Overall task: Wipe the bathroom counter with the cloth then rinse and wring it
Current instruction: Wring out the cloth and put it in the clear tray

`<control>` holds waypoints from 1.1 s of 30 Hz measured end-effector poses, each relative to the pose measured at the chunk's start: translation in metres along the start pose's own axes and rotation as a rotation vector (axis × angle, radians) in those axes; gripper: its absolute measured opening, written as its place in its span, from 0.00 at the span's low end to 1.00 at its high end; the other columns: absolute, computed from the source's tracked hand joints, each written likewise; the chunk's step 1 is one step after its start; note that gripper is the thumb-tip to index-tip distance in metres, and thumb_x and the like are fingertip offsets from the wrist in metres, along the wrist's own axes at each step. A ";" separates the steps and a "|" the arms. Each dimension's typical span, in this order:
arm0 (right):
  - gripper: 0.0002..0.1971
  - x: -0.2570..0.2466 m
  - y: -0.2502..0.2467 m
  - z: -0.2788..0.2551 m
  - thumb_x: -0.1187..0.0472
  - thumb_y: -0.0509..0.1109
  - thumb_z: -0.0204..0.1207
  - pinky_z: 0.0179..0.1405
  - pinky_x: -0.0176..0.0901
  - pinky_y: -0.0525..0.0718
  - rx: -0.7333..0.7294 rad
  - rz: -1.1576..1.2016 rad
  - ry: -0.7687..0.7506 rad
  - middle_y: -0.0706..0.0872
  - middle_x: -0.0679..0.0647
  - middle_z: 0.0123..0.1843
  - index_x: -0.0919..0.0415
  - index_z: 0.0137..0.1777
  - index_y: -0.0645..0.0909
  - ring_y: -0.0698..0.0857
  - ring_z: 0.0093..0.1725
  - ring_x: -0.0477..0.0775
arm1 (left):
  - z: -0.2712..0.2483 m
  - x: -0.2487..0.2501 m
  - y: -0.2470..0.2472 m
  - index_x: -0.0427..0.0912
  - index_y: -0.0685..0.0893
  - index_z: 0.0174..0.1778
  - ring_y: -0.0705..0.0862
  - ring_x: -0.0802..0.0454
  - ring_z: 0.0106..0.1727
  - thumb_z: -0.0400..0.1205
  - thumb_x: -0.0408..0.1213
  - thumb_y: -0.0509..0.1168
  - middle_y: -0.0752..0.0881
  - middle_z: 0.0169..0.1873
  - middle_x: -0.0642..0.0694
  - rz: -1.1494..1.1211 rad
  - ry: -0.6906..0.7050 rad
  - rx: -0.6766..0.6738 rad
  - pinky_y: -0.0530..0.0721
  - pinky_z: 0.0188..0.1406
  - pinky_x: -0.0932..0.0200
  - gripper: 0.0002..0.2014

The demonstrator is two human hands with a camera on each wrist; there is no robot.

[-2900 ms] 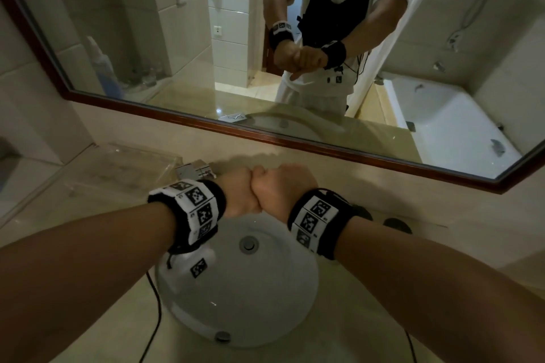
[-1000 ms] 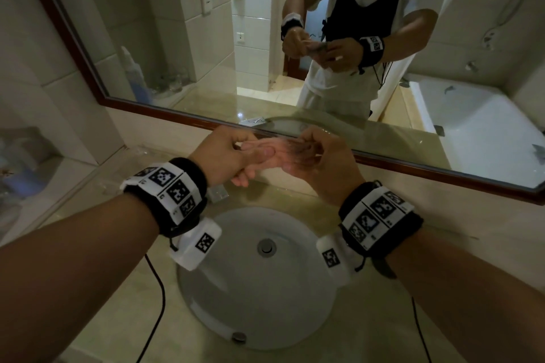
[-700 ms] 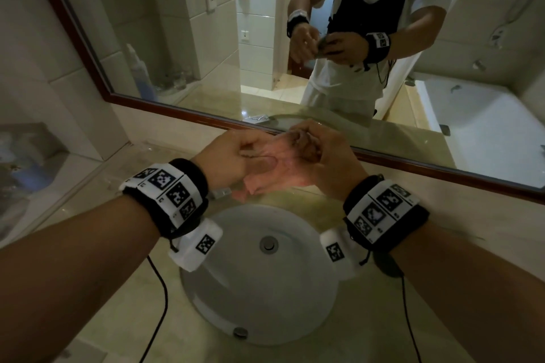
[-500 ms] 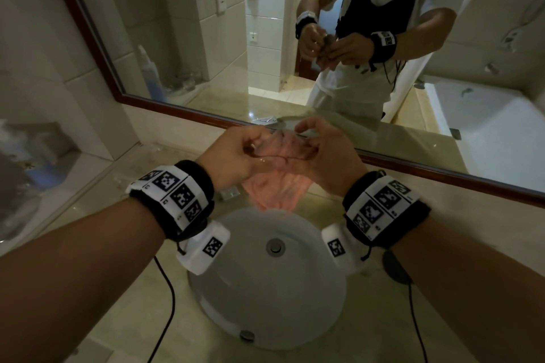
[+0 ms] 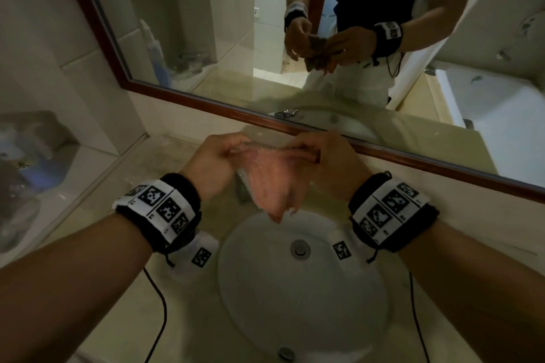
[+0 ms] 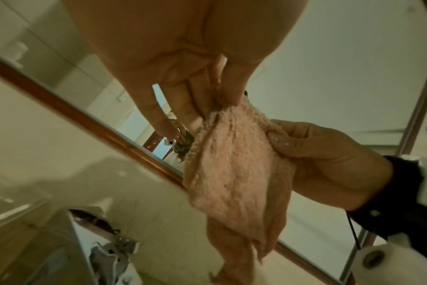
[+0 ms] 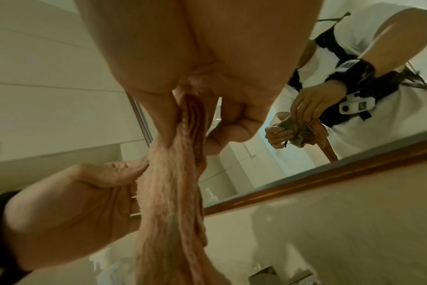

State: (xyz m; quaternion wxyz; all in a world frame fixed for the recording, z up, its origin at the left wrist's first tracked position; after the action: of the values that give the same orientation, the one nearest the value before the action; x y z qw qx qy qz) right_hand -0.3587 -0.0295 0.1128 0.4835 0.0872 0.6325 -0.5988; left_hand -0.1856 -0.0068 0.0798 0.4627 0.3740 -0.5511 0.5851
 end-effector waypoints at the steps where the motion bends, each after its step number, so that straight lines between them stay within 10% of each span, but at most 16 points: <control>1: 0.08 -0.001 0.013 0.010 0.63 0.76 0.68 0.48 0.50 0.88 -0.017 -0.004 0.026 0.91 0.49 0.40 0.56 0.47 0.89 0.89 0.42 0.48 | 0.003 -0.012 -0.011 0.21 0.84 0.49 0.83 0.49 0.39 0.83 0.22 0.62 0.86 0.39 0.34 -0.060 -0.023 0.022 0.82 0.42 0.64 0.07; 8: 0.08 -0.022 0.095 0.076 0.49 0.71 0.74 0.35 0.33 0.78 -0.200 -0.219 0.158 0.87 0.40 0.42 0.44 0.53 0.82 0.82 0.39 0.36 | 0.019 -0.066 -0.069 0.20 0.81 0.52 0.82 0.56 0.37 0.83 0.35 0.63 0.83 0.39 0.40 -0.241 -0.082 -0.069 0.81 0.40 0.62 0.16; 13: 0.02 -0.038 0.124 0.121 0.59 0.71 0.76 0.35 0.52 0.84 0.000 -0.090 0.132 0.85 0.51 0.34 0.56 0.43 0.83 0.83 0.36 0.51 | 0.031 -0.112 -0.109 0.34 0.83 0.56 0.88 0.42 0.50 0.68 0.54 0.74 0.89 0.48 0.40 -0.043 -0.074 -0.175 0.88 0.52 0.44 0.29; 18: 0.02 -0.016 0.140 0.132 0.61 0.66 0.78 0.47 0.65 0.86 -0.053 -0.003 0.274 0.86 0.54 0.44 0.55 0.45 0.81 0.85 0.47 0.57 | 0.040 -0.137 -0.138 0.39 0.76 0.27 0.70 0.60 0.26 0.76 0.47 0.72 0.73 0.22 0.56 -0.007 -0.068 -0.187 0.69 0.29 0.68 0.19; 24: 0.08 -0.013 0.164 0.146 0.52 0.72 0.75 0.46 0.56 0.89 -0.203 -0.097 0.262 0.88 0.47 0.45 0.46 0.53 0.80 0.87 0.46 0.49 | 0.053 -0.141 -0.147 0.71 0.81 0.30 0.79 0.69 0.29 0.82 0.46 0.68 0.83 0.27 0.70 0.221 0.007 -0.237 0.71 0.31 0.75 0.16; 28: 0.07 0.001 0.175 0.155 0.52 0.68 0.75 0.42 0.61 0.86 -0.167 -0.161 0.338 0.87 0.52 0.38 0.54 0.40 0.82 0.85 0.41 0.54 | 0.061 -0.159 -0.163 0.62 0.83 0.35 0.82 0.67 0.29 0.83 0.42 0.68 0.84 0.27 0.66 0.199 -0.018 -0.212 0.75 0.31 0.74 0.12; 33: 0.07 0.012 0.183 0.165 0.58 0.69 0.75 0.36 0.45 0.81 -0.037 -0.188 0.345 0.88 0.54 0.41 0.58 0.42 0.87 0.84 0.41 0.52 | 0.080 -0.172 -0.179 0.45 0.89 0.48 0.82 0.52 0.42 0.78 0.40 0.73 0.83 0.40 0.53 0.413 0.054 -0.113 0.81 0.43 0.57 0.06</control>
State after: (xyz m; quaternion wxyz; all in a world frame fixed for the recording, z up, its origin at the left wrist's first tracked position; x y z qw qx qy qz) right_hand -0.1552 -0.1254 0.0115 0.3115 0.1200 0.7223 -0.6057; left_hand 0.0294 -0.1148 -0.0207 0.3677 0.2107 -0.6355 0.6454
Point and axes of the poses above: each hand's wrist, its own z-axis towards the middle knuckle, its own y-axis out of the palm, x = y × z, the point moved 7 cm from there along z, towards the middle knuckle
